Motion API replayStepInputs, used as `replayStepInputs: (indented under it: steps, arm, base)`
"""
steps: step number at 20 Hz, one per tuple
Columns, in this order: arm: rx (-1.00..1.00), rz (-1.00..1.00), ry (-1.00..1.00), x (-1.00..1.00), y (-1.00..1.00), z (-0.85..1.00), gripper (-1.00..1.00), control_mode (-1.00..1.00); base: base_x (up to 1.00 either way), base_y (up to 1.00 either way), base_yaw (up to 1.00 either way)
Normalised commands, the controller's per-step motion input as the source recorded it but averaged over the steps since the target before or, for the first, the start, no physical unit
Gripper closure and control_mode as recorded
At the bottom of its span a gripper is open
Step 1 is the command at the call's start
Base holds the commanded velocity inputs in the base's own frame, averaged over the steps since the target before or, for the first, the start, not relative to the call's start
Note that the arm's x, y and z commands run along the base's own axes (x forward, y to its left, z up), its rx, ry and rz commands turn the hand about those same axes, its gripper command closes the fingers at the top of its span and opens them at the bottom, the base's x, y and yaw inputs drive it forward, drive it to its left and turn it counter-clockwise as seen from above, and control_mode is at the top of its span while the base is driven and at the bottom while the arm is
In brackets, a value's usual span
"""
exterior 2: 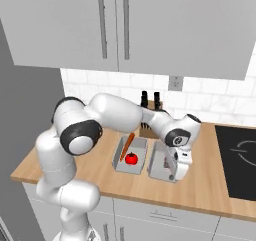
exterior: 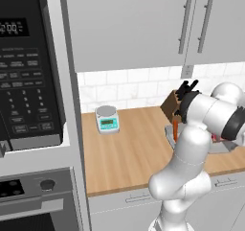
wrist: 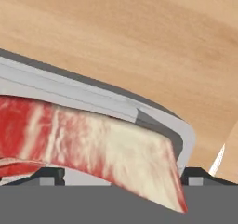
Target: Take the meat container that has the steak and place it on the second highest rack of the freezer. Then take the vegetable container that has the tomato and carrot and place it on the highest rack of the freezer.
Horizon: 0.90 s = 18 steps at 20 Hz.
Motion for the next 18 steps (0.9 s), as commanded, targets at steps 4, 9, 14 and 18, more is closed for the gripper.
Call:
replayStepInputs:
  steps: [4,9,14,18]
  arm:
    - [-0.21,0.0,-0.24,-0.06,0.36,-0.29,-1.0,-1.0]
    - [-0.24,-0.01,-0.24,-0.12,0.55,-0.25,-1.0,-1.0]
    - [-0.17,-0.08,-0.16,-0.09,0.21,-0.36,-1.0,-1.0]
    - [-0.06,-0.08,-0.03,0.0,-0.17,-0.44,-1.0,-1.0]
  base:
    - [0.0,0.0,0.0]
    - [0.0,0.0,0.0]
    - [0.0,0.0,0.0]
    - [0.0,0.0,0.0]
